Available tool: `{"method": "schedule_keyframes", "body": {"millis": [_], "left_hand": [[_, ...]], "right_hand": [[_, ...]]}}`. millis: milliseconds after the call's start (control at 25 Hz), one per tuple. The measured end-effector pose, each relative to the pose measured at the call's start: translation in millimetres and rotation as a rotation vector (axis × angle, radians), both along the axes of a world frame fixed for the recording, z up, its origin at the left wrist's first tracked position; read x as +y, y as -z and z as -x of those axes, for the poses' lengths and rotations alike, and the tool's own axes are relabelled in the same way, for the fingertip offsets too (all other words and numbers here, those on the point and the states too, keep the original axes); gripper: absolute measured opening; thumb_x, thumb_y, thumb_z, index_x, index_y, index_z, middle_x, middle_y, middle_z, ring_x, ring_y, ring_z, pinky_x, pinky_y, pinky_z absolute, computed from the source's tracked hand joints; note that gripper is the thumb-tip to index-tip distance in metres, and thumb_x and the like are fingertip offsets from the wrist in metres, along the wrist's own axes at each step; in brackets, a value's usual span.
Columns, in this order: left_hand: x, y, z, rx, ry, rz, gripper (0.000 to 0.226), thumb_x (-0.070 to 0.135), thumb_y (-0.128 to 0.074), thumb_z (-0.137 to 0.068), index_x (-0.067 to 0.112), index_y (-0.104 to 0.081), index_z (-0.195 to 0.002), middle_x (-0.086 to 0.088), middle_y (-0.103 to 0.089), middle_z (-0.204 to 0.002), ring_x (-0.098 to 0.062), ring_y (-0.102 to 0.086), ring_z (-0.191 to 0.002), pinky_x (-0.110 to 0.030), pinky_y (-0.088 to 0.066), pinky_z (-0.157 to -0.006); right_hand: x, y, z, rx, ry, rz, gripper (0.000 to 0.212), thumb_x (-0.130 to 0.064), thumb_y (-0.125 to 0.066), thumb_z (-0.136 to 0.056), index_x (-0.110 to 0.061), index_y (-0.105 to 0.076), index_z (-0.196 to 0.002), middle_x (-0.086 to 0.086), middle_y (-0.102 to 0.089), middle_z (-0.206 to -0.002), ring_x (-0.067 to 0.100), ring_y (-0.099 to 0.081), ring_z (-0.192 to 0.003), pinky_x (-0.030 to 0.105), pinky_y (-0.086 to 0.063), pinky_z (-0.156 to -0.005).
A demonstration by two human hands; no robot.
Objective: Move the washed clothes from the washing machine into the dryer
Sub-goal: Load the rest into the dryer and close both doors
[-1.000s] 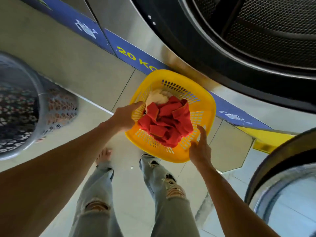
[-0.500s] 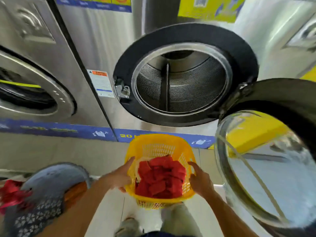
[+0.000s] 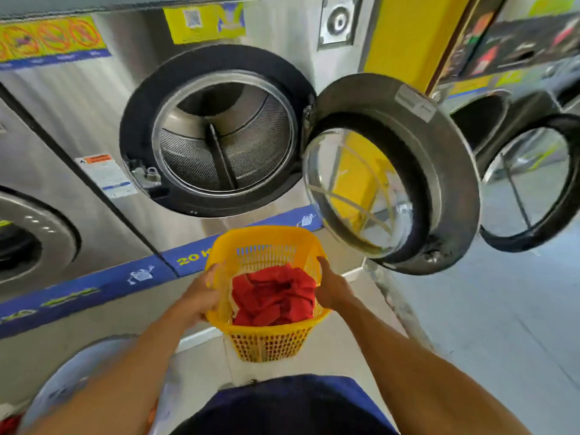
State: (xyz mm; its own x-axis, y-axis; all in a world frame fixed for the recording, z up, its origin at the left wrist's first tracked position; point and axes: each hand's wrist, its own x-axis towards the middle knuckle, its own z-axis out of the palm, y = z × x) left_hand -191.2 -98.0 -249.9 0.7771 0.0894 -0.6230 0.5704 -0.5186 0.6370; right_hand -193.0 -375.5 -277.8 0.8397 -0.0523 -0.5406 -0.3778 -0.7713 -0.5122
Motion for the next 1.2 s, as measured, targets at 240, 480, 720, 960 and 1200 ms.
{"method": "schedule_keyframes", "body": {"millis": [240, 480, 720, 960, 1200], "left_hand": [[-98.7, 15.9, 30.0, 0.031, 0.266, -0.064, 0.086, -0.005, -0.048, -0.083, 0.037, -0.018, -0.152, -0.011, -0.061, -0.128, -0.015, -0.056, -0.055, -0.023, -0.047, -0.042], [-262.8, 28.0, 59.9, 0.067, 0.567, 0.061, 0.096, -0.007, -0.051, -0.073, 0.045, -0.021, -0.149, -0.01, -0.042, -0.149, -0.02, -0.066, -0.081, -0.03, -0.052, -0.049], [-405.8, 21.2, 86.6, 0.072, 0.626, 0.113, 0.083, -0.012, -0.043, -0.076, 0.033, -0.041, -0.145, -0.011, -0.056, -0.134, -0.021, -0.061, -0.063, -0.027, -0.047, -0.045], [-493.0, 3.6, 72.0, -0.026, 0.767, 0.076, 0.082, -0.013, -0.04, -0.078, 0.033, -0.04, -0.146, -0.007, -0.043, -0.15, -0.022, -0.056, -0.122, -0.027, -0.047, -0.056], [-588.5, 32.0, 20.7, 0.013, 0.831, 0.014, 0.063, -0.005, -0.039, -0.092, 0.028, -0.044, -0.144, -0.015, -0.067, -0.103, -0.018, -0.056, -0.068, -0.031, -0.048, -0.057]], "right_hand": [[-110.8, -9.4, 83.2, -0.029, 0.114, 0.045, 0.082, -0.022, -0.055, -0.09, -0.043, -0.009, -0.154, 0.023, -0.062, -0.124, 0.039, -0.061, -0.11, 0.044, -0.049, -0.087], [-251.2, -15.1, 200.9, -0.004, 0.436, 0.097, 0.08, -0.006, -0.05, -0.087, -0.041, -0.021, -0.152, 0.014, -0.059, -0.132, 0.03, -0.061, -0.11, 0.041, -0.054, -0.089], [-352.1, -26.0, 273.5, -0.058, 0.721, 0.18, 0.074, -0.004, -0.05, -0.085, -0.035, -0.033, -0.151, 0.01, -0.058, -0.137, 0.031, -0.056, -0.123, 0.041, -0.051, -0.092], [-415.5, -22.7, 290.5, -0.009, 0.817, 0.138, 0.077, -0.011, -0.056, -0.081, -0.032, -0.032, -0.151, 0.008, -0.055, -0.142, 0.031, -0.053, -0.127, 0.04, -0.048, -0.1], [-496.4, -9.8, 258.2, 0.033, 0.862, 0.129, 0.074, -0.01, -0.055, -0.083, -0.026, -0.033, -0.151, 0.013, -0.055, -0.142, 0.032, -0.059, -0.119, 0.038, -0.053, -0.092]]}}
